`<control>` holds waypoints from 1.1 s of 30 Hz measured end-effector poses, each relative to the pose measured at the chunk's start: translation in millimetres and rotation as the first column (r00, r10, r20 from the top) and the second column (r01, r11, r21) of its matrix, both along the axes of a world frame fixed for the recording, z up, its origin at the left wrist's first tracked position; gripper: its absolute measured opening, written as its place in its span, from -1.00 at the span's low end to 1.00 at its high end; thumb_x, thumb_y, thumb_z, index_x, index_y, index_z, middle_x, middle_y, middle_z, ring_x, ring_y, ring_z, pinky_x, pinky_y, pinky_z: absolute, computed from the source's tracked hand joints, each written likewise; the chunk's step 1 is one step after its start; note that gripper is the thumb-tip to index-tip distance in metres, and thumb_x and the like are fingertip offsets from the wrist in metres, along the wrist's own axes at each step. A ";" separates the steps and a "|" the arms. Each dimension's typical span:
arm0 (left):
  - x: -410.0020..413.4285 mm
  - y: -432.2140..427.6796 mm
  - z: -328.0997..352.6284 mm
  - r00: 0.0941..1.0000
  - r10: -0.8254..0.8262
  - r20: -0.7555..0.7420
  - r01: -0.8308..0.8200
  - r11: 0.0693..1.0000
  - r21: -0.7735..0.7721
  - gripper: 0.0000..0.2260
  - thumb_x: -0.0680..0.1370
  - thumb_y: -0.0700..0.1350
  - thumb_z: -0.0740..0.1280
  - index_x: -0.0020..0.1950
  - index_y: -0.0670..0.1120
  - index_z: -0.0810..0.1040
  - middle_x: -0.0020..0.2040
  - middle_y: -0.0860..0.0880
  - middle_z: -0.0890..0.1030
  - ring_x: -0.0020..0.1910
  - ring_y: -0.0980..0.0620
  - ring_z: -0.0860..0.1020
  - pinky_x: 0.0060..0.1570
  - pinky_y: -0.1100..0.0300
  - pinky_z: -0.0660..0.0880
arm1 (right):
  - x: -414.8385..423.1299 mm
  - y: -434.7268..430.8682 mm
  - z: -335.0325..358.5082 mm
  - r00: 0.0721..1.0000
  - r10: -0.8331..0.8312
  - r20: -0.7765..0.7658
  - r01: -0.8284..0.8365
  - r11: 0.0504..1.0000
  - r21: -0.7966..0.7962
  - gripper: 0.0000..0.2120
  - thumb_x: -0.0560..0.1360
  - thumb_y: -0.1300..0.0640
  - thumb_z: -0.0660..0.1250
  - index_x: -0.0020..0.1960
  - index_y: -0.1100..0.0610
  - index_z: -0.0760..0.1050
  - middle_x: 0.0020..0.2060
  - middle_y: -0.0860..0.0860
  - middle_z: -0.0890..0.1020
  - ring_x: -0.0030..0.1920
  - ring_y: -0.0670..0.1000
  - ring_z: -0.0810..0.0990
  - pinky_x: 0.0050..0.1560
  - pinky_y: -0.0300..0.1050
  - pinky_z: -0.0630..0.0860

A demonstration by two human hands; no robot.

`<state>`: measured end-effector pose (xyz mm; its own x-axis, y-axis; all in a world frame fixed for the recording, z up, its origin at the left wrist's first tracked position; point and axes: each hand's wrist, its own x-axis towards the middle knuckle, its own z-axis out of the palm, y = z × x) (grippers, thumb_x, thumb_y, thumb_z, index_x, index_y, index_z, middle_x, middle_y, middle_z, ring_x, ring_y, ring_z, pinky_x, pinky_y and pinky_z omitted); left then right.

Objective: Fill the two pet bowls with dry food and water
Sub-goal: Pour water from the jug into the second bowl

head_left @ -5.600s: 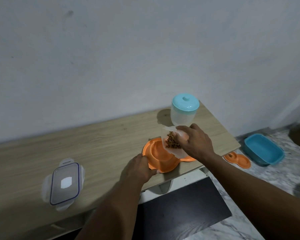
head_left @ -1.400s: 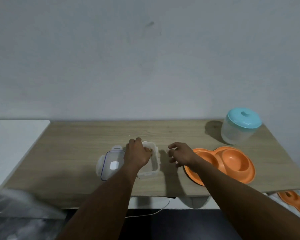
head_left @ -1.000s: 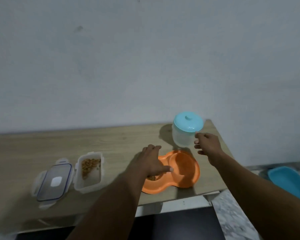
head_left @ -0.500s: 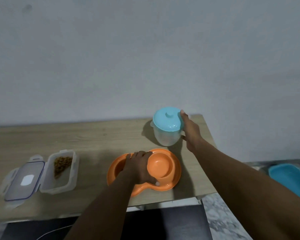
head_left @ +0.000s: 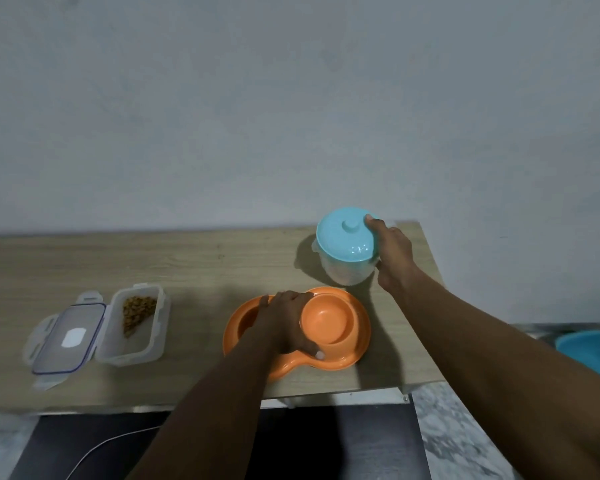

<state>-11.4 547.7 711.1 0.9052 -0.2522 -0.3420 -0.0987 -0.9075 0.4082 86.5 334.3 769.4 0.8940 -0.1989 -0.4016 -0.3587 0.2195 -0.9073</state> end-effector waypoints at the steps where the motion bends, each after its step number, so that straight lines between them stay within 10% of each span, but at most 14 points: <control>1: 0.2 0.6 -0.7 1.000 -0.002 0.000 0.002 1.000 -0.004 0.12 0.06 0.45 0.49 0.53 0.16 0.17 0.49 0.00 0.36 0.49 -0.09 0.26 0.44 -0.31 0.06 | -2.5 -0.6 1.6 1.000 -0.006 0.015 0.006 1.000 -0.009 -0.62 0.35 -0.12 0.52 -0.05 0.11 0.47 0.01 0.08 0.65 -0.02 0.09 0.62 -0.08 -0.01 0.50; 17: -3.3 2.5 4.9 0.998 -0.066 -0.014 0.067 0.995 0.075 0.11 0.20 0.17 0.61 0.60 0.10 0.05 0.58 -0.06 0.22 0.59 -0.20 0.02 0.49 -0.32 -0.18 | -55.3 -18.8 31.8 0.885 0.373 0.279 -0.145 0.790 -0.595 -0.62 0.38 -0.13 0.50 0.06 0.04 0.49 0.04 -0.06 0.61 0.06 -0.05 0.61 -0.02 0.12 0.65; 33: -3.3 1.4 -3.3 0.999 -0.041 0.013 0.040 0.998 0.054 0.09 0.19 0.17 0.61 0.58 0.09 0.09 0.57 -0.02 0.27 0.59 -0.18 0.03 0.46 -0.32 -0.26 | -71.2 -14.2 40.5 0.786 0.515 0.342 -0.061 0.615 -0.786 -0.45 0.35 -0.22 0.46 0.20 0.04 0.43 0.13 -0.05 0.58 0.07 0.00 0.57 0.00 0.11 0.61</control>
